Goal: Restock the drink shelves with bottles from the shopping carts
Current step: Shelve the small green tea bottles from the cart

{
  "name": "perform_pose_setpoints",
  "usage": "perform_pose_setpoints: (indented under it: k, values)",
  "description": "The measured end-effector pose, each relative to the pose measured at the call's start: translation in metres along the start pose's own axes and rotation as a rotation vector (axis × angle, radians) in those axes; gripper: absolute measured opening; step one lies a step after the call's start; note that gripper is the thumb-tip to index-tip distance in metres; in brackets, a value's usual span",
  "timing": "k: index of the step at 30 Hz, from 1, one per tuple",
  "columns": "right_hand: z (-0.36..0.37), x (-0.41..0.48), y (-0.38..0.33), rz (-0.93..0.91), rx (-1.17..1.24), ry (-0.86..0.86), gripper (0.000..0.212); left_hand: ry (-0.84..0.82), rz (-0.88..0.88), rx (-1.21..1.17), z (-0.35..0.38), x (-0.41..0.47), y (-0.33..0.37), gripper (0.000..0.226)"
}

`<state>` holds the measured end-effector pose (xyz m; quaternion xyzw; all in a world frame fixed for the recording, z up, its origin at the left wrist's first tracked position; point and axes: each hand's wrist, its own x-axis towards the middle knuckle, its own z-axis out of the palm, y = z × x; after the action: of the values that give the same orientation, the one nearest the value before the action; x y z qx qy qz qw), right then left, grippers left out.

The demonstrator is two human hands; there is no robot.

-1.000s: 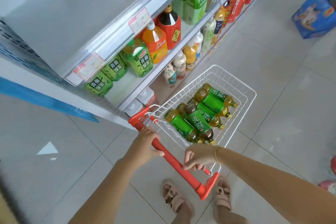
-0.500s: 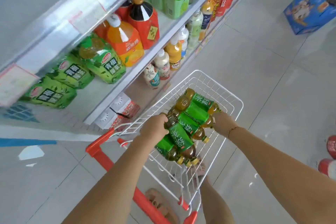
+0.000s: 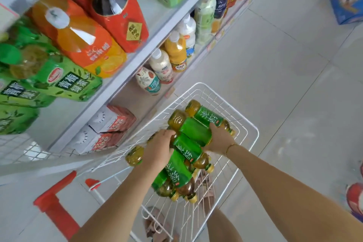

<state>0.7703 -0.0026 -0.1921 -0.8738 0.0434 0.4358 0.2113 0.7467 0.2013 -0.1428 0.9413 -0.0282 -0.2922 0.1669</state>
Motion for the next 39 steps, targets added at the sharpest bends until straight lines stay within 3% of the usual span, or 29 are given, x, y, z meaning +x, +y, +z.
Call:
perform_pose_setpoints:
  k: [3,7,10,14,15,17,19,20,22,24,27,30,33,39]
  values:
    - [-0.03,-0.015,-0.004,-0.097,-0.021,-0.096,0.058,0.117,0.146,0.016,-0.011,0.011,0.006,0.074]
    - [-0.08,-0.031,-0.009,-0.122,-0.034,-0.315,0.045,-0.093,0.295,-0.013,-0.026,0.035,0.02,0.084]
    - [-0.107,-0.034,-0.015,-0.172,-0.163,-0.402,0.055,-0.265,0.235,-0.074,-0.035,0.042,0.029,0.08]
    - [-0.136,-0.04,-0.031,-0.223,-0.263,-0.457,0.071,-0.282,0.174,-0.098,-0.041,0.03,0.029,0.072]
    - [-0.14,-0.041,-0.036,-0.23,-0.182,-0.439,0.073,-0.251,0.136,-0.122,-0.045,0.024,0.025,0.069]
    - [-0.14,-0.037,-0.045,-0.203,0.213,-0.308,0.064,-0.151,0.013,-0.215,-0.054,0.01,0.012,0.063]
    - [-0.126,-0.031,-0.055,-0.131,0.563,0.01,0.052,-0.032,-0.108,-0.32,-0.064,-0.004,-0.002,0.058]
    - [-0.113,-0.032,-0.059,-0.134,0.589,0.179,0.044,0.019,-0.153,-0.373,-0.068,-0.011,-0.009,0.057]
    - [-0.08,-0.035,-0.064,-0.24,0.466,0.34,0.021,0.112,-0.222,-0.467,-0.075,-0.025,-0.017,0.056]
    - [-0.043,-0.041,-0.065,-0.468,0.182,0.211,0.017,0.182,-0.256,-0.528,-0.08,-0.037,-0.022,0.056]
    - [0.006,-0.042,-0.069,-0.79,-0.365,-0.118,0.054,0.252,-0.288,-0.611,-0.084,-0.055,-0.028,0.053]
    - [0.034,-0.034,-0.083,-0.967,-0.75,-0.253,0.071,0.276,-0.297,-0.691,-0.085,-0.068,-0.037,0.047]
    - [0.04,-0.019,-0.091,-1.04,-0.955,-0.221,0.067,0.267,-0.312,-0.749,-0.079,-0.079,-0.042,0.042]
    - [0.035,-0.005,-0.114,-1.135,-1.15,-0.091,0.037,0.201,-0.385,-0.922,-0.073,-0.092,-0.035,0.027]
